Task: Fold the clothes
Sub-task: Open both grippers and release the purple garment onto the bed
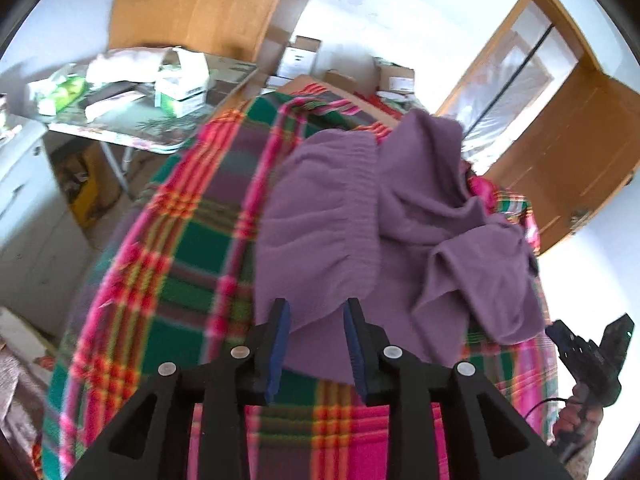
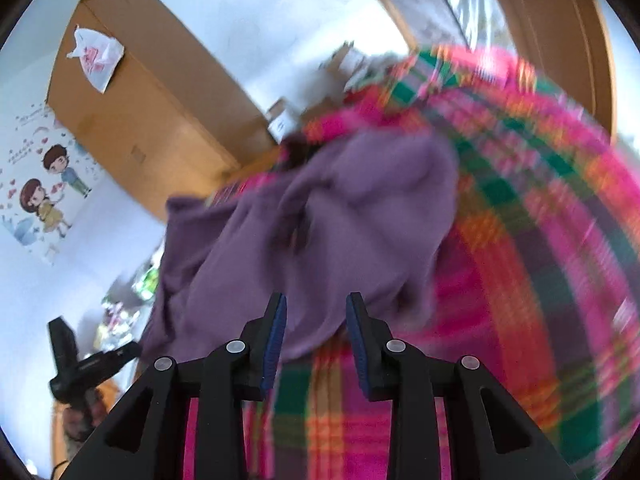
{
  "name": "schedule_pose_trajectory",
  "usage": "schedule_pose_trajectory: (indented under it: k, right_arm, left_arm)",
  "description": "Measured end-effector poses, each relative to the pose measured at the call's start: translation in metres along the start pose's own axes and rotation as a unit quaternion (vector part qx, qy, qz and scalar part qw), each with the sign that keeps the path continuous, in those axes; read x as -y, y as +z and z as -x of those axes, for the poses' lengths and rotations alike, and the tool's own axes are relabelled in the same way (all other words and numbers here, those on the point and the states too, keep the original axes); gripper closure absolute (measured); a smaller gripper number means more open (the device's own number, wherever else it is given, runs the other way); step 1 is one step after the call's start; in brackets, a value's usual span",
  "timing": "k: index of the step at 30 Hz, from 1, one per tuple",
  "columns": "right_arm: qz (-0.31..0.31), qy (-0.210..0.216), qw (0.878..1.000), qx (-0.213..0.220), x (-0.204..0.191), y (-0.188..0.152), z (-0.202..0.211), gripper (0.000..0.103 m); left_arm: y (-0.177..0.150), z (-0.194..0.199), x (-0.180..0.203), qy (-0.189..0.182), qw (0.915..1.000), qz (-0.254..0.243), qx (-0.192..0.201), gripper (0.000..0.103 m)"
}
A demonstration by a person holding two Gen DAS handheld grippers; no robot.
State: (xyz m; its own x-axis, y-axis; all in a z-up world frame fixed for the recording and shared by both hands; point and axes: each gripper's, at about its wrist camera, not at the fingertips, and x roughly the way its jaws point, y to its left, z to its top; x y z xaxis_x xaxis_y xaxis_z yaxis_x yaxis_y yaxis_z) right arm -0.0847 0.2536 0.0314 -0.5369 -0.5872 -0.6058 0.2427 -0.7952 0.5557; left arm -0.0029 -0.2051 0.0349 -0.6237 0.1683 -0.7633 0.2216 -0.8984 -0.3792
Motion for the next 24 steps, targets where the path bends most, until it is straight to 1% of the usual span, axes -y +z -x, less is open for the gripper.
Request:
schedule_pose_trajectory:
  k: [2,6,9,12,15,19,21,23,24]
  right_arm:
    - [0.013,0.006,1.0,-0.02,-0.014,-0.013,-0.012,0.067]
    - [0.053,0.01,0.997,-0.05,-0.044,-0.033,-0.036,0.065]
    - [0.088,0.006,0.995,-0.052,-0.066,-0.041,-0.046,0.064]
    - [0.091,0.024,0.993,-0.071,-0.079,-0.049,-0.06,0.062]
    - [0.093,0.034,0.991,-0.089,-0.092,-0.055,-0.078,0.062]
    - [0.134,0.011,0.986,-0.093,-0.113,-0.063,-0.095,0.06]
    - [0.16,-0.005,0.983,-0.085,-0.123,-0.066,-0.1,0.056]
    - [0.192,-0.021,0.978,-0.075,-0.135,-0.069,-0.102,0.052]
    - [0.208,-0.028,0.975,-0.071,-0.14,-0.07,-0.102,0.052]
  left_arm:
    - [-0.006,-0.001,-0.001,0.022,0.9996,-0.02,0.004,0.075]
    - [-0.013,-0.005,-0.005,0.062,0.9974,-0.036,-0.003,0.075]
    - [-0.015,-0.001,-0.013,0.066,0.9973,-0.032,0.006,0.075]
    - [-0.015,0.001,-0.021,0.079,0.9964,-0.03,0.01,0.074]
    - [-0.015,-0.004,-0.025,0.068,0.9973,-0.025,0.0,0.074]
    - [-0.015,-0.011,-0.019,0.068,0.9969,-0.04,-0.006,0.074]
    - [-0.015,-0.013,-0.017,0.06,0.9971,-0.046,-0.01,0.074]
    - [-0.016,-0.012,-0.014,0.069,0.9961,-0.054,-0.009,0.074]
    - [-0.018,-0.01,-0.011,0.071,0.9952,-0.067,-0.003,0.074]
